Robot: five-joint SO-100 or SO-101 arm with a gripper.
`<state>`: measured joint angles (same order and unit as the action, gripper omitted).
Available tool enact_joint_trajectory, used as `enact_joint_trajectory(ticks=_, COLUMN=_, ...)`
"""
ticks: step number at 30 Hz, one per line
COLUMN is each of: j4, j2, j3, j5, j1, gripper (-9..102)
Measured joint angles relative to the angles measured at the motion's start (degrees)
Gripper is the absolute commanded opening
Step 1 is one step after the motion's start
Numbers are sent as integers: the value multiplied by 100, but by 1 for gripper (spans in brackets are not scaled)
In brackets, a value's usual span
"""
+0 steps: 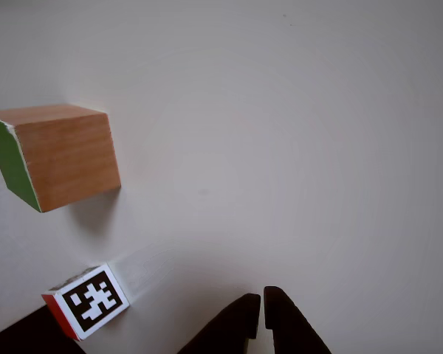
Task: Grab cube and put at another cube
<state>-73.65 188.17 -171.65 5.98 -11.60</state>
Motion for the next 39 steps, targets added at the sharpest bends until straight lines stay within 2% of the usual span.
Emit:
enact_joint_trajectory(ticks=23, j4=0, j2=0, j3=0, j5=-53, j1=-132, gripper=0)
enact_joint_trajectory(ticks=28, j4=26, j2=-79, j3=413, j5=-70, j1=-132, gripper=0)
enact_joint_trajectory(ticks=33, j4=571, j2=-1573, j3=1248, j5=-202, j1=-9, gripper=1)
enact_joint_trajectory(ticks=39, j4=773, j2=-3779, j3=2821, j5=-527, j1=-18, gripper=16)
